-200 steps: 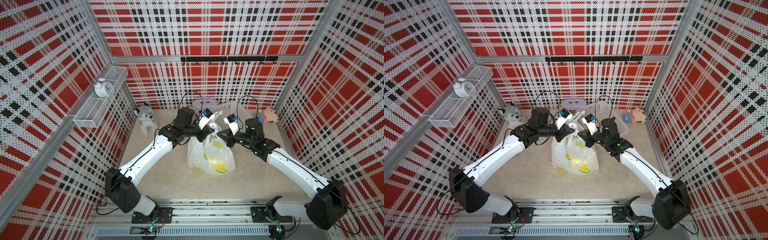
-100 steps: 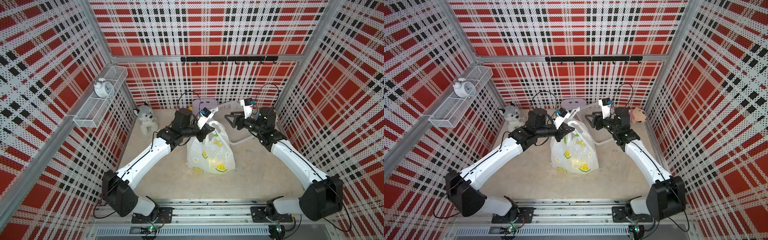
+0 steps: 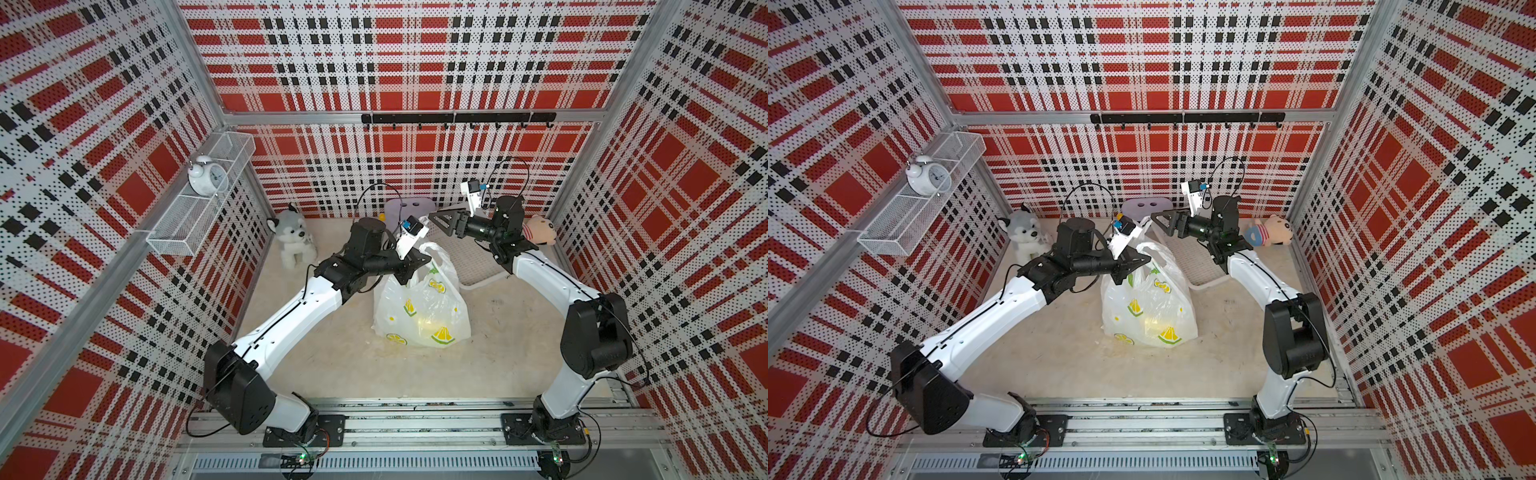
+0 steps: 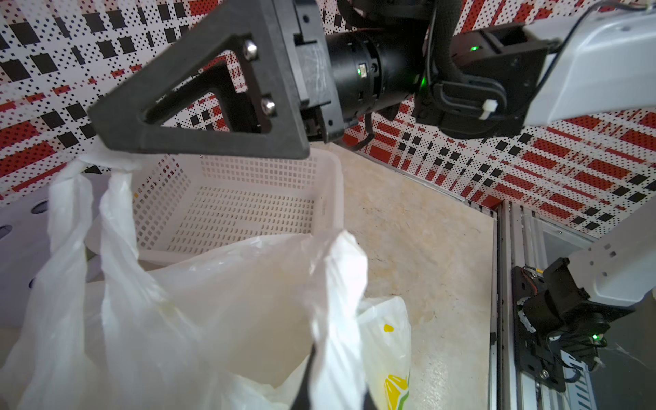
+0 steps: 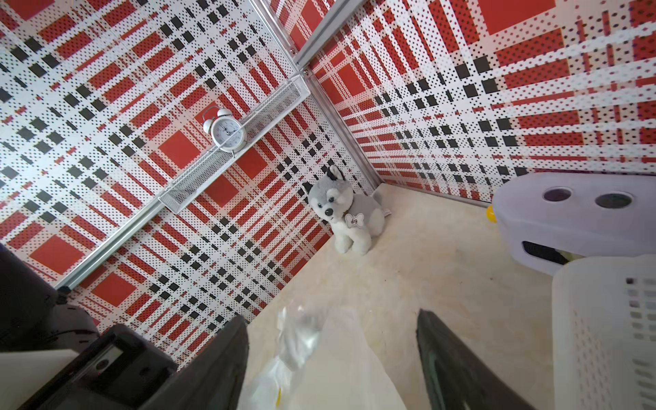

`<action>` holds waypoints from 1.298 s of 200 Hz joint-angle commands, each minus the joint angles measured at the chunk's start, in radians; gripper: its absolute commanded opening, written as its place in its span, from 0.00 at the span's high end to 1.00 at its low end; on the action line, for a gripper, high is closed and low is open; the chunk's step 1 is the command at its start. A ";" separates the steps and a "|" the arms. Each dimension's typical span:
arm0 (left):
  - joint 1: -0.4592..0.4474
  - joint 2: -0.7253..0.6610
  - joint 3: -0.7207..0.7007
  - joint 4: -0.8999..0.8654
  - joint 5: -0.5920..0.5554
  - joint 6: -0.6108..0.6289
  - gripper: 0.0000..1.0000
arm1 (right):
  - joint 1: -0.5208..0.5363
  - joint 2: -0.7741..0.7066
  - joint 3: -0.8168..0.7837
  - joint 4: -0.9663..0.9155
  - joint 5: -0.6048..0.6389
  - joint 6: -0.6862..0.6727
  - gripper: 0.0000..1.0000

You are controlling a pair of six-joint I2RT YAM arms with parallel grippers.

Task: Place the banana into a plastic bag & tie a knot
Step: Cross the plastic bag at the center of the board.

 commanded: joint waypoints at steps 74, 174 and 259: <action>-0.009 -0.031 -0.011 0.039 0.000 -0.009 1.00 | 0.053 0.091 0.087 0.104 -0.089 0.088 0.70; -0.100 -0.068 -0.004 0.200 -0.363 -0.117 0.19 | 0.054 -0.155 -0.109 -0.004 0.090 -0.040 1.00; -0.153 -0.131 -0.063 0.206 -0.526 -0.122 0.15 | 0.054 -0.326 -0.267 -0.032 0.167 -0.066 1.00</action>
